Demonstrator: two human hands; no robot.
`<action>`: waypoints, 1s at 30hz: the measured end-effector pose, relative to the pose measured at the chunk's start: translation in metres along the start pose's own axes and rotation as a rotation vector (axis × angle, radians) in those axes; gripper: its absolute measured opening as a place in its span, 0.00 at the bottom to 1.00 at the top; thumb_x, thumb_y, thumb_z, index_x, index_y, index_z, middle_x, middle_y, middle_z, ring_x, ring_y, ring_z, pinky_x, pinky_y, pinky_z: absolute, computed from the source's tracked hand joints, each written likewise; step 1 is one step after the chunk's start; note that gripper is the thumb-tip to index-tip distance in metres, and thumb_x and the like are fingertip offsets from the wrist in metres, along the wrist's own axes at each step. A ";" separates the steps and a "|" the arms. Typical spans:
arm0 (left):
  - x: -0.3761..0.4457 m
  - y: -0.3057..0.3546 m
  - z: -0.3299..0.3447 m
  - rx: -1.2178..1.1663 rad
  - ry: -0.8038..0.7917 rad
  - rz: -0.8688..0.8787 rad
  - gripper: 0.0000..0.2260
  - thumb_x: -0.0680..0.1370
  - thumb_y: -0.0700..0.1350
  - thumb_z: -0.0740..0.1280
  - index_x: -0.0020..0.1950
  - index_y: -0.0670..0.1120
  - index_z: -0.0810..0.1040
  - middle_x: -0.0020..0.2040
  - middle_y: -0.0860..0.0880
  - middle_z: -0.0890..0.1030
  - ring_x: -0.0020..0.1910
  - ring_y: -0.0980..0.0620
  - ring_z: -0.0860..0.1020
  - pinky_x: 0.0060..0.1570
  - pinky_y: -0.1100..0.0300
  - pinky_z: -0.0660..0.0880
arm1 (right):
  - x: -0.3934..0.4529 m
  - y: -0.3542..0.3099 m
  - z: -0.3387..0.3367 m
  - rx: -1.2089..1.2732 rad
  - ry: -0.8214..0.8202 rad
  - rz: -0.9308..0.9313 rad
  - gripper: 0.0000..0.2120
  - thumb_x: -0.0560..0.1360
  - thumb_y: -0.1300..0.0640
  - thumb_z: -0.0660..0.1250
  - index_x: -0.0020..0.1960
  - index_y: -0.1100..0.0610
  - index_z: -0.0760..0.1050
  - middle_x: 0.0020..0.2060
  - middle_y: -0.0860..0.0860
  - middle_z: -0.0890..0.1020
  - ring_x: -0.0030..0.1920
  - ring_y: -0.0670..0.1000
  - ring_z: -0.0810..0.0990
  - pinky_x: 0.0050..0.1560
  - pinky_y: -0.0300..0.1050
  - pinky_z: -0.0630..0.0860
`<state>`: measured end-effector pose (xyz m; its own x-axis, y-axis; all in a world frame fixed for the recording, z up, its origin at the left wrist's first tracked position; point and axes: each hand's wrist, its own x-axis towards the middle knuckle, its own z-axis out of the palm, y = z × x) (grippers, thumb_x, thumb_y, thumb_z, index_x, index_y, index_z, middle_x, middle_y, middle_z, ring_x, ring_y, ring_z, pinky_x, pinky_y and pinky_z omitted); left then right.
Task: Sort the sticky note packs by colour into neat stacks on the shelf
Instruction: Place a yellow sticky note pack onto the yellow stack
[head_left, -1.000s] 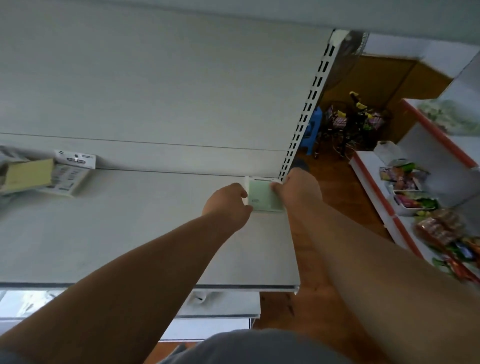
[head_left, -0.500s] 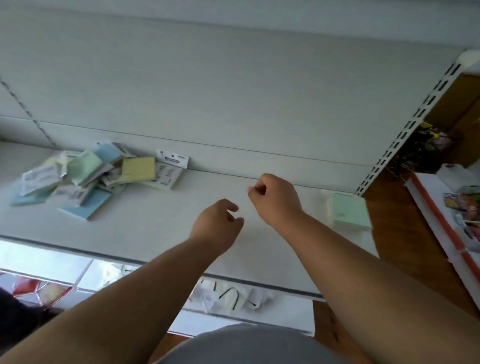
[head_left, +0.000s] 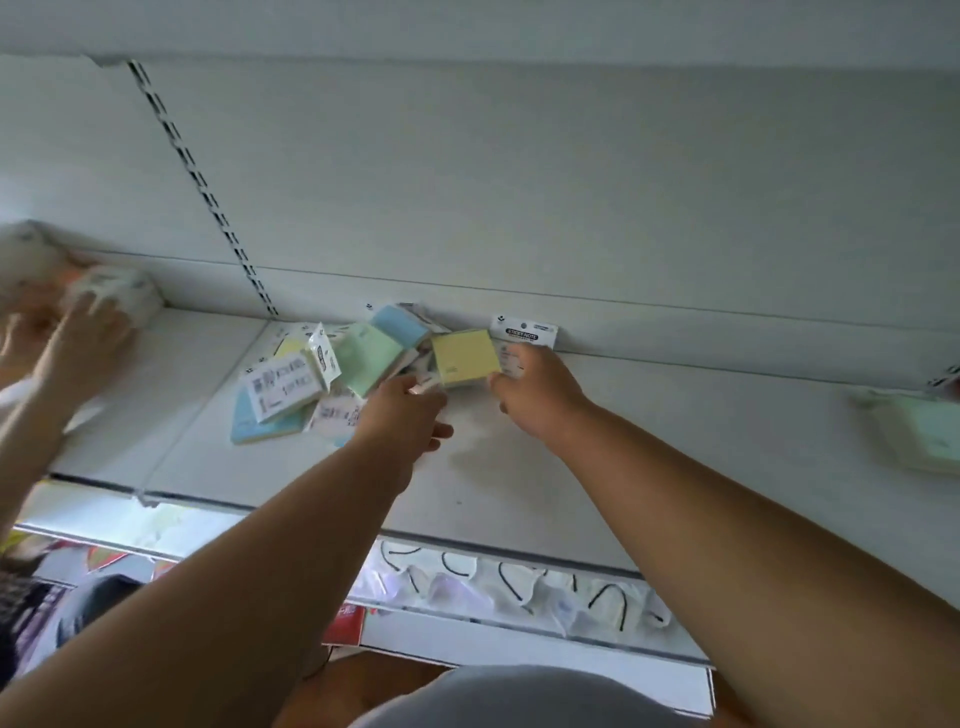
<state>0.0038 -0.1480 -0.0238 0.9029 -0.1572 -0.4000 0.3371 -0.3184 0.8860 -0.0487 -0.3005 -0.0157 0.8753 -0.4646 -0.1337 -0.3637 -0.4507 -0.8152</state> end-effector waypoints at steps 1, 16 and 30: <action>0.004 0.003 0.001 -0.080 -0.026 -0.054 0.20 0.75 0.43 0.67 0.67 0.45 0.71 0.46 0.46 0.83 0.33 0.50 0.84 0.30 0.60 0.75 | 0.004 -0.004 0.002 0.041 -0.037 0.029 0.16 0.74 0.52 0.65 0.61 0.51 0.73 0.51 0.49 0.81 0.42 0.54 0.84 0.42 0.50 0.80; -0.010 -0.004 0.034 -0.222 -0.015 -0.028 0.10 0.74 0.37 0.70 0.53 0.45 0.74 0.41 0.44 0.82 0.25 0.53 0.78 0.25 0.61 0.74 | -0.008 0.020 -0.014 0.447 0.064 0.241 0.02 0.73 0.59 0.69 0.44 0.58 0.77 0.29 0.53 0.75 0.23 0.49 0.70 0.25 0.40 0.65; -0.091 0.019 0.251 0.687 -0.284 0.473 0.08 0.70 0.52 0.69 0.39 0.52 0.72 0.35 0.55 0.77 0.35 0.55 0.76 0.31 0.61 0.71 | -0.039 0.154 -0.231 -0.324 0.408 0.213 0.09 0.72 0.50 0.68 0.42 0.55 0.75 0.36 0.47 0.78 0.40 0.52 0.77 0.37 0.42 0.66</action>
<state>-0.1386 -0.3739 -0.0299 0.7760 -0.6123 -0.1513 -0.3728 -0.6388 0.6731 -0.2124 -0.5277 -0.0057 0.6010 -0.7993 0.0047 -0.6547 -0.4956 -0.5707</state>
